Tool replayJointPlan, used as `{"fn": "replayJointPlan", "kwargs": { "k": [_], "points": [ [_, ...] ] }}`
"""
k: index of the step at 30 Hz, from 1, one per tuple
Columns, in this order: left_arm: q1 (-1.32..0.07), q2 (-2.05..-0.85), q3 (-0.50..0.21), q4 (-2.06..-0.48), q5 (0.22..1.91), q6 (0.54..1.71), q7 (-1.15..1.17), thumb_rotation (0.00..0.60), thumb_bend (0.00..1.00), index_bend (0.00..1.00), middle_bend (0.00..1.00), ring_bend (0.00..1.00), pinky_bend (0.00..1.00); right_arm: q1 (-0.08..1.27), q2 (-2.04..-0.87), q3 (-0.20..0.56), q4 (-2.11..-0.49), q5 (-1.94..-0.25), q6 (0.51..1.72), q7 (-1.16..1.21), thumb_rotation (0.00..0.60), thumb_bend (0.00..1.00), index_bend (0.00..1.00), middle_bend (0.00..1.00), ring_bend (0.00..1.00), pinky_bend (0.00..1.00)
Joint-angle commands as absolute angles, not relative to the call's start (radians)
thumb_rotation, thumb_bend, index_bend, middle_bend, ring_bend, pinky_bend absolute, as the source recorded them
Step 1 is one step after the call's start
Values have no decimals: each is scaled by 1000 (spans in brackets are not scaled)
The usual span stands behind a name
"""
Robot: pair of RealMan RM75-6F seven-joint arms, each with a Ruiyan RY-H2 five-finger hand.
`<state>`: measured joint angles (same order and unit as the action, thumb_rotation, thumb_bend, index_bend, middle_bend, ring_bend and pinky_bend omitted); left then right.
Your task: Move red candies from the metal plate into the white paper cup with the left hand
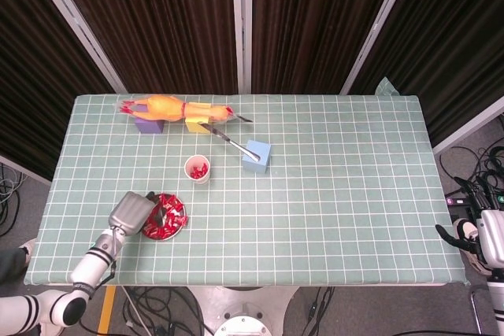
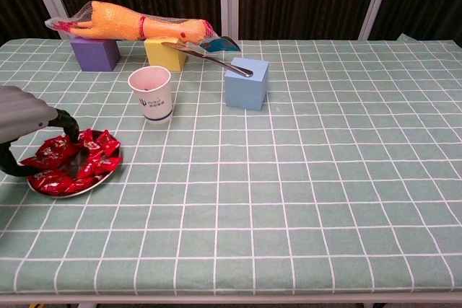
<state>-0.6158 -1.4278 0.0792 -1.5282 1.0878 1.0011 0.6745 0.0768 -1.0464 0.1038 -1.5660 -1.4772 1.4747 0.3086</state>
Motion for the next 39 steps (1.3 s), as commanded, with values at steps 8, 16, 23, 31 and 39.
{"fn": "replayJointPlan", "kwargs": {
  "k": [8, 16, 23, 31, 39],
  "points": [
    [-611, -1450, 75, -1479, 1081, 975, 666, 600, 290, 416, 417, 903, 1000, 78, -1045, 103, -1570, -1478, 1473, 304, 600, 118, 119, 168, 19, 286],
    [-605, -1467, 74, -1433, 1144, 971, 607, 600, 345, 560, 575, 911, 1000, 78, -1043, 103, -1573, -1478, 1475, 303, 600, 118, 119, 168, 19, 290],
    [-607, -1470, 69, -1414, 1189, 961, 564, 600, 411, 622, 662, 924, 1000, 77, -1043, 103, -1570, -1476, 1474, 307, 600, 118, 119, 169, 25, 297],
    [-624, -1429, 33, -1462, 1254, 974, 501, 600, 533, 694, 734, 946, 1000, 79, -1046, 103, -1563, -1478, 1473, 315, 600, 118, 119, 176, 32, 304],
    [-704, -1368, -60, -1569, 1266, 958, 532, 600, 533, 695, 736, 946, 1000, 78, -1050, 102, -1554, -1476, 1472, 324, 600, 118, 119, 176, 32, 304]
  ]
}}
